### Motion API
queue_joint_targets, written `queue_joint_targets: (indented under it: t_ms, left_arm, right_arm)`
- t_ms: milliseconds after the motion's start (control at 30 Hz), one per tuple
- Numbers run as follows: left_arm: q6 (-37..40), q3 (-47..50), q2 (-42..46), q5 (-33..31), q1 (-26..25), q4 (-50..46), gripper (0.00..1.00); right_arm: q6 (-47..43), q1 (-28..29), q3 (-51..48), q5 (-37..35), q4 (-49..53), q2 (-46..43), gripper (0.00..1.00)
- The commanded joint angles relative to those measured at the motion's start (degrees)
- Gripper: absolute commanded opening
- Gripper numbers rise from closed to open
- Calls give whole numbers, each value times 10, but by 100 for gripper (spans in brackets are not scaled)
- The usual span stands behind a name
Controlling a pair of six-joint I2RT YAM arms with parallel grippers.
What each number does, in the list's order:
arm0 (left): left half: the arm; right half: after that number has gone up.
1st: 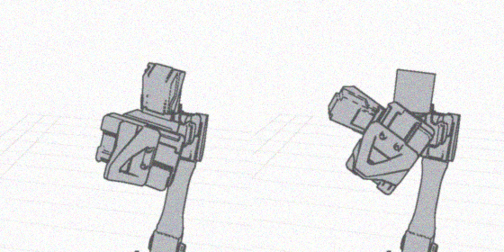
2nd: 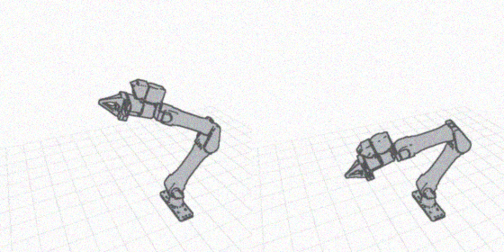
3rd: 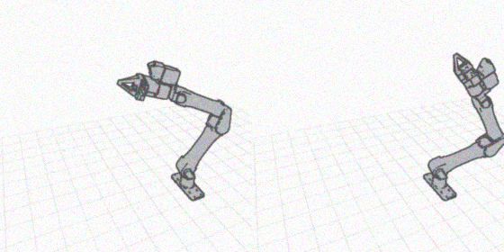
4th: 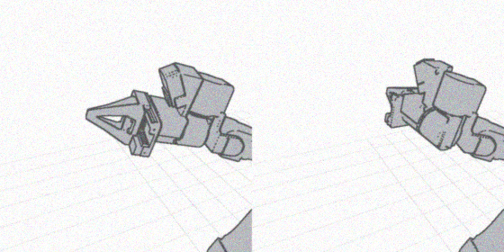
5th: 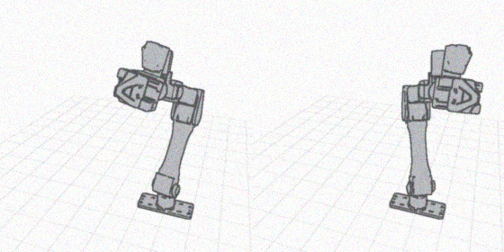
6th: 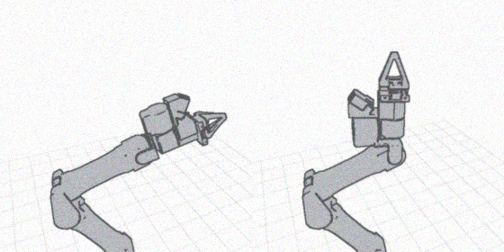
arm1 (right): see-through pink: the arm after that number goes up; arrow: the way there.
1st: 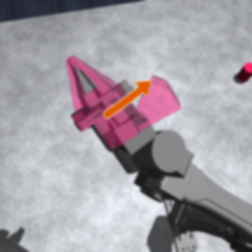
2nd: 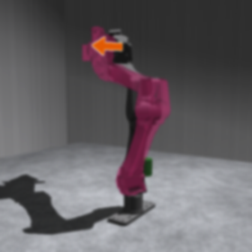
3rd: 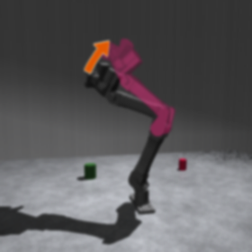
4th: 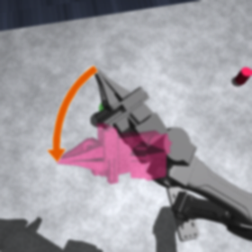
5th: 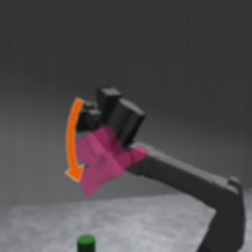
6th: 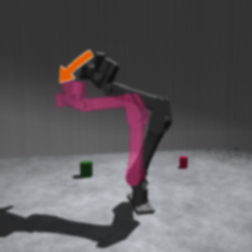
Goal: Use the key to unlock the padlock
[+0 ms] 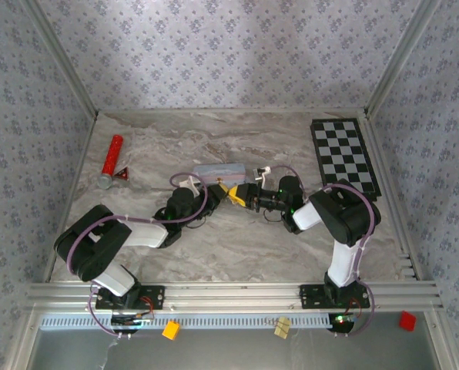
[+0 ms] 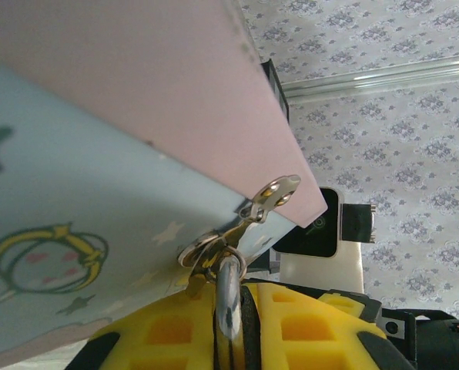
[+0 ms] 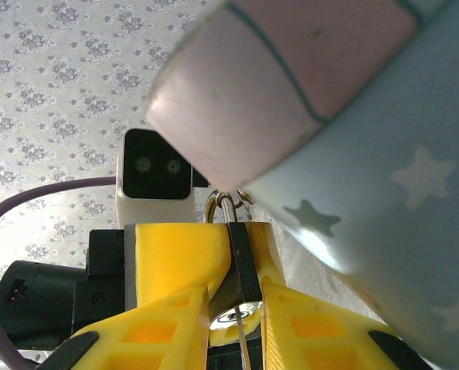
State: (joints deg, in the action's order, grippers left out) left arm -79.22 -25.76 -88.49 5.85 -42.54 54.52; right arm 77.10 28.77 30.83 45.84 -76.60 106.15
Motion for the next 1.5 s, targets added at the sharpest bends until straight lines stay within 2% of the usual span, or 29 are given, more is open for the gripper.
queue_joint_targets:
  t_ms: [0, 500, 633, 767, 933, 1033, 1100, 1167, 1400, 1467]
  left_arm:
    - [-25, 11, 20, 77, -19, 17, 0]
    - [-45, 8, 24, 66, -15, 29, 0]
    - [3, 15, 55, 80, 27, -41, 0]
    - [80, 1, 72, 108, 72, -106, 0]
    - [145, -19, 66, 132, 110, -161, 0]
    - [154, -14, 47, 146, 138, -148, 0]
    - [161, -14, 31, 148, 153, -143, 0]
    - [164, -14, 10, 151, 165, -125, 0]
    - [133, -2, -81, 152, 205, -19, 0]
    - [129, -1, -104, 149, 211, 4, 0]
  right_arm:
    - [-8, -17, 4, -59, -32, -16, 25]
    - [-8, -21, -4, -61, -31, -14, 27]
    - [-27, -38, -32, -52, -6, -40, 27]
    - [-88, -37, -54, -47, 80, -75, 26]
    - [-193, -6, -50, -81, 280, -147, 26]
    - [-270, 37, -18, -151, 454, -195, 27]
    - [-331, 85, 24, -221, 582, -219, 30]
    - [-370, 123, 56, -279, 656, -225, 32]
    - [-463, 190, 128, -379, 761, -192, 39]
    - [-479, 202, 143, -389, 775, -178, 40]
